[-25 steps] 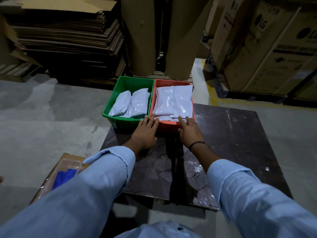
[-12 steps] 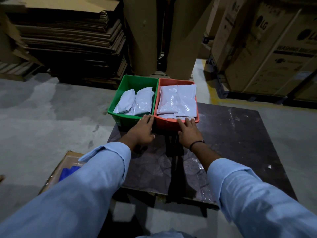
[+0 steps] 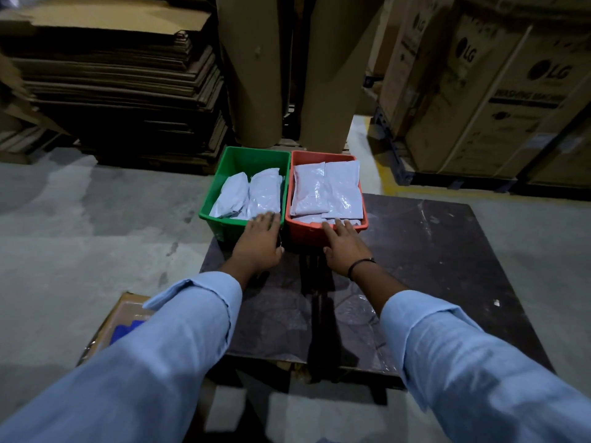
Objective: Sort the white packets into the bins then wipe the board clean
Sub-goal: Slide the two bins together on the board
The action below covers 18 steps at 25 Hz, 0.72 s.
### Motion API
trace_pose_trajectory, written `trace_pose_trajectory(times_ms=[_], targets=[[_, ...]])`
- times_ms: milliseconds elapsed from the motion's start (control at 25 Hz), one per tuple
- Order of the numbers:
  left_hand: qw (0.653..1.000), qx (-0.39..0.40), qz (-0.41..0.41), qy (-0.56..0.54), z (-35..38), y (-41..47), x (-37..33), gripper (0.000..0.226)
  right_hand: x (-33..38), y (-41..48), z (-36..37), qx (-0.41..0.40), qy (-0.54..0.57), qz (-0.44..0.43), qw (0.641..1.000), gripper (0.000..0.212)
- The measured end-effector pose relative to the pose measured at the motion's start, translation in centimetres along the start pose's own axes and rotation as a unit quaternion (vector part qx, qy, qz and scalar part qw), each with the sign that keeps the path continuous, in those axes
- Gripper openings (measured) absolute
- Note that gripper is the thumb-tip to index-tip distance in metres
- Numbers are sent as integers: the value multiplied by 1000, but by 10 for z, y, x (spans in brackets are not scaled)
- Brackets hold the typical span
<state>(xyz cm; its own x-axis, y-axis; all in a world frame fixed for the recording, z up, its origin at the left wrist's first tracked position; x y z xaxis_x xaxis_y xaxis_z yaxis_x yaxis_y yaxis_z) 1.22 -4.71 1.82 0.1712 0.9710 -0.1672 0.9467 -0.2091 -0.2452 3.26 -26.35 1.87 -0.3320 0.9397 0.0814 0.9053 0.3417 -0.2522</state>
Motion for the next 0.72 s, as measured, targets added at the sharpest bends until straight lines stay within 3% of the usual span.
trace_pose_trajectory(times_ms=[80, 160, 320, 720], targets=[[994, -35, -99, 6, 5, -10, 11, 96, 10, 4, 0, 7, -7, -20, 1000, 68], [990, -15, -143, -8, 11, -14, 23, 98, 21, 13, -4, 25, -19, -36, 999, 70], [991, 38, -123, -23, 20, -12, 36, 103, 45, 35, -12, 69, -12, -37, 997, 75], [995, 49, -76, -40, 12, -6, 60, 97, 64, 45, 1, 58, -16, -12, 998, 69]])
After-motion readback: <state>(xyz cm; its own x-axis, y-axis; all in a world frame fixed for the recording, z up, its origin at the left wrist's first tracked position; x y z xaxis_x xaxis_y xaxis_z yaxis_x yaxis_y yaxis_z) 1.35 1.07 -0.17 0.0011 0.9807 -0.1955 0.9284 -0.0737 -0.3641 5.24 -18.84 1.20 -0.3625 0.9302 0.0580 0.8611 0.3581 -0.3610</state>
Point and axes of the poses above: each hand's wrist, its own y-axis towards the middle knuckle, its own z-axis out of the palm, x = y × z, the point moved 4 cm from there along y, towards the middle knuckle, and after that the axes turned 12 degrees about x, right-handed, at the moved point
